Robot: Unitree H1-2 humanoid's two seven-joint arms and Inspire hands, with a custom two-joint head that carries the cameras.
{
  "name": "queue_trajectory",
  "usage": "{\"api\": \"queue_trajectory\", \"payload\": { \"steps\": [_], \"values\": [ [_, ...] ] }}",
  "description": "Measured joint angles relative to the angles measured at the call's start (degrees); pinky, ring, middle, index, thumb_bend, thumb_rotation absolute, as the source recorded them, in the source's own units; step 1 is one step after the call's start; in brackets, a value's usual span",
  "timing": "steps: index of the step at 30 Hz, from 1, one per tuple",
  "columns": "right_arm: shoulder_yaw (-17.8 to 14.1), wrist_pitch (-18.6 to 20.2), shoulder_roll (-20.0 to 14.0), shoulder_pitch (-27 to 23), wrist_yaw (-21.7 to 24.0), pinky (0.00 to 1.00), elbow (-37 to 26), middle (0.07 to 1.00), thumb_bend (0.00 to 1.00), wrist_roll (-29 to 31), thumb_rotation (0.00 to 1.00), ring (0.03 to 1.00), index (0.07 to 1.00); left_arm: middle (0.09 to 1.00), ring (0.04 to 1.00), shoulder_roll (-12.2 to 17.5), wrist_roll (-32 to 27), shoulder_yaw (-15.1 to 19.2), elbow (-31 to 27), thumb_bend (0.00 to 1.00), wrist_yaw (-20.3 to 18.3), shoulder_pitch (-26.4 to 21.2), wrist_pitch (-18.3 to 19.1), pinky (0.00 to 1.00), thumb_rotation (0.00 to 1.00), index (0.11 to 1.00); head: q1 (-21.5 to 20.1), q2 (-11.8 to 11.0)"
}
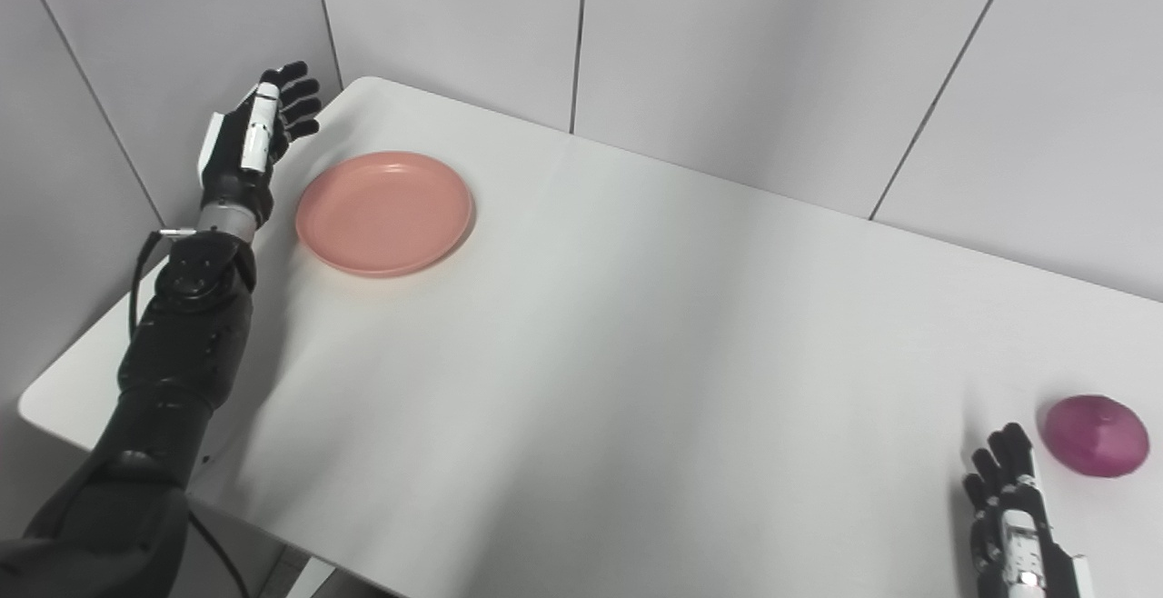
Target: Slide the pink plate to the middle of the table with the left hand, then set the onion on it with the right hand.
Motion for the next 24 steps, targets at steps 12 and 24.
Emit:
{"api": "queue_trajectory", "payload": {
  "steps": [12,24],
  "values": [
    [0.0,0.0,-0.1,0.1,0.3,1.0,0.0,1.0,0.15,0.1,1.0,1.0,1.0,0.812,0.807,0.0,-2.0,0.0,5.1,0.36,-0.1,-1.8,-0.4,0.8,1.0,0.792,-0.1,0.1],
    [0.0,0.0,-0.1,0.1,0.1,1.0,-0.1,1.0,0.06,0.0,1.0,1.0,1.0,0.812,0.818,0.4,-2.1,-0.4,11.9,0.35,-0.7,-4.4,-2.4,0.8,1.0,0.785,-0.5,0.3]
  ]
}}
